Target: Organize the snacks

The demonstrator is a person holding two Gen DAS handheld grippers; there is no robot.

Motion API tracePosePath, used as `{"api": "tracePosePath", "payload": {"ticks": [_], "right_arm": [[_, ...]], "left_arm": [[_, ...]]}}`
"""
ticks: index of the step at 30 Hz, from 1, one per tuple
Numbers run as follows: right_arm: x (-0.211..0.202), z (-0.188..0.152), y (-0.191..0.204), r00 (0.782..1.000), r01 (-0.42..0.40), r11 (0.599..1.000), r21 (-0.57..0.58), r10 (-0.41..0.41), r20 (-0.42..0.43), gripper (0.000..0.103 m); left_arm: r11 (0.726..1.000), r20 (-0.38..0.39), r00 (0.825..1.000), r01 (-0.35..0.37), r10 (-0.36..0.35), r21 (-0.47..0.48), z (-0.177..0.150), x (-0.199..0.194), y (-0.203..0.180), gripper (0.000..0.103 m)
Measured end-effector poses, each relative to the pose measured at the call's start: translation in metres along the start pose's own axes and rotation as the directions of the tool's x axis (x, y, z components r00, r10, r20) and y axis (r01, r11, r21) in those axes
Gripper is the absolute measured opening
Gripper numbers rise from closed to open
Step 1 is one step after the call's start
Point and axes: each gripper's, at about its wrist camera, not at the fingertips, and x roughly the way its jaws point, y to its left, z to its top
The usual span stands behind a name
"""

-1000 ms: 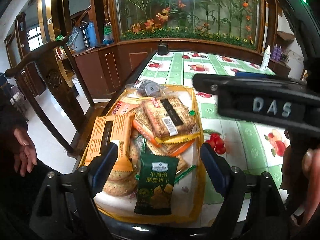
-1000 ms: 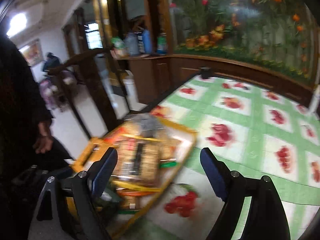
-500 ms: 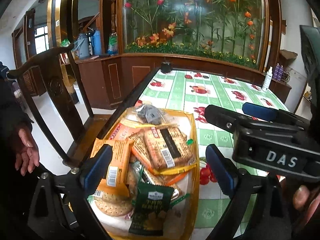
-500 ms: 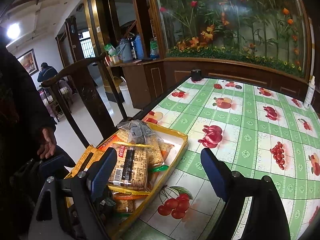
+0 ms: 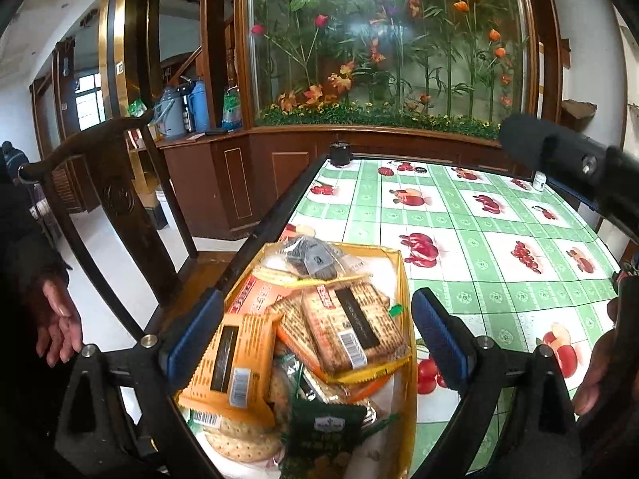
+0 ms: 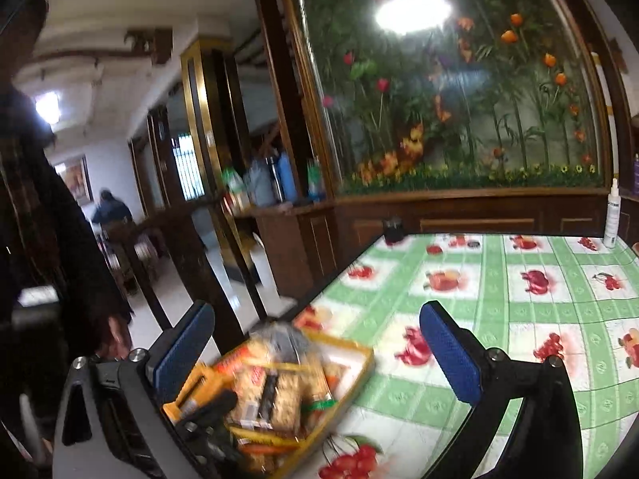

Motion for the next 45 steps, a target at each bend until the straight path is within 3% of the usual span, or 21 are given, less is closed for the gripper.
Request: {"api": "tracePosePath", "payload": {"ticks": [9,16,26,31,36,45], "right_arm": [[0.018,-0.015,-0.008,0.991,0.053,0.999,-0.007,-0.053,-0.123,0.103],[0.030,-0.037,-0.008,0.969,0.079,0.996,-0.037,-0.085,-0.232,0.103],[0.023,-0.039,-0.004,0.963,0.119,0.990,-0.072,-0.133,-0.233,0.103],[0.024,-0.044,-0.002,0.957,0.129,0.988,-0.089,-0.148,-0.249,0.103],[0.028,-0.050,-0.001,0.951,0.121,0.989,-0.090,-0.142,-0.276,0.103],[0.032,-0.053,0.011,0.946,0.091,0.990,-0.112,-0.121,-0.302,0.103]], "left_arm": [[1.000,-0.011,1.000,-0.012,0.012,-0.019,0.006,0.017,0.005,0.096],[0.999,-0.048,0.999,-0.023,0.022,-0.023,0.000,0.028,0.007,0.097],[0.997,-0.050,0.996,-0.070,0.068,-0.035,-0.006,0.024,0.014,0.097],[0.996,-0.044,0.997,-0.065,0.063,-0.055,-0.008,0.018,0.023,0.099],[0.994,-0.063,0.998,-0.018,0.011,-0.108,-0.012,0.017,0.035,0.099],[0.994,-0.038,0.999,-0.029,0.025,-0.110,-0.012,0.011,0.044,0.100]]}}
